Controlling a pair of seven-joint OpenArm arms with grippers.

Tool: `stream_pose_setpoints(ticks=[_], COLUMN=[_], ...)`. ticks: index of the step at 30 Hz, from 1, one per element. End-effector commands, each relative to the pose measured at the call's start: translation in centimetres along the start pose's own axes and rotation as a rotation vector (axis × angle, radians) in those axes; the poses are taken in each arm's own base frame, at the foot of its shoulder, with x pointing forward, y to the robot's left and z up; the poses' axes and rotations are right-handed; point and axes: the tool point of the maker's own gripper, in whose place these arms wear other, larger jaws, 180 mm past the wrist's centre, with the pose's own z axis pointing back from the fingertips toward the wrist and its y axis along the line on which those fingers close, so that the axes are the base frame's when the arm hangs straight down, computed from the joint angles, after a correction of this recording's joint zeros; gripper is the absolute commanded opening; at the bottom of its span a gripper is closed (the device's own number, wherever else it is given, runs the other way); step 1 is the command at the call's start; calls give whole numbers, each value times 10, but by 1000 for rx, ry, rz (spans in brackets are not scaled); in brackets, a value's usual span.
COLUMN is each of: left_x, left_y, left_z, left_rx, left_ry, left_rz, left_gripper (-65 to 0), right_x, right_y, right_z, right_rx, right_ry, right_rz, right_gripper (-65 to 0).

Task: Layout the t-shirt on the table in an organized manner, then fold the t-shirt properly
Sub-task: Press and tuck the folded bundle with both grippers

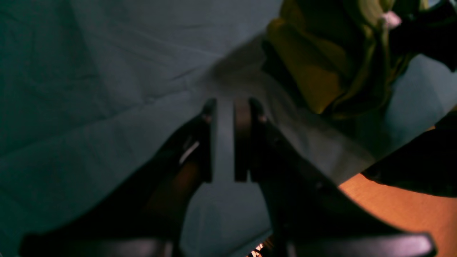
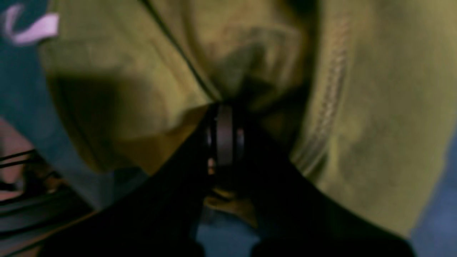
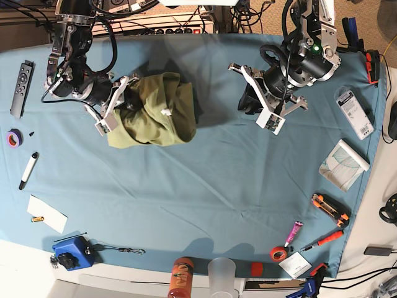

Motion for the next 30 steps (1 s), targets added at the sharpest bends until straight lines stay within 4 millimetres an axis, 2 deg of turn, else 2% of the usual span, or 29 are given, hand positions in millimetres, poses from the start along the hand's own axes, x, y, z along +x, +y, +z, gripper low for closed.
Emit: stream_pose_setpoints(ticks=[1, 3, 6, 10, 13, 16, 19, 25, 28, 30], left_x=[12, 12, 12, 12, 12, 12, 12, 12, 12, 12], left_y=[-2, -2, -2, -2, -3, -3, -3, -3, -3, -3], left_z=[3, 3, 3, 3, 3, 3, 3, 3, 3, 3], left_rx=[-8, -8, -8, -8, -9, -11, -12, -11, -11, -11], left_ry=[-50, -53, -52, -51, -52, -54, -53, -52, -53, -52], left_rz=[-5, -5, -5, -5, -4, -3, -2, -3, -3, -3], left_gripper=[-575, -575, -575, -575, -575, -575, -575, -575, -575, -575], right_x=[5, 14, 39, 74, 96, 100, 98, 81, 73, 73], right_y=[4, 16, 35, 50, 55, 48, 48, 30, 27, 27], right_z=[2, 5, 20, 46, 53, 37, 12, -42, -58, -59], right_rx=[21, 76, 125, 81, 72, 66, 129, 132, 146, 150], right_ry=[-1, -33, -118, -227, -293, -265, -238, -97, -33, -26], right_rz=[15, 14, 60, 185, 234, 235, 186, 156, 148, 147], right_gripper=[-650, -650, -650, -650, -650, -650, -650, -650, -650, -650])
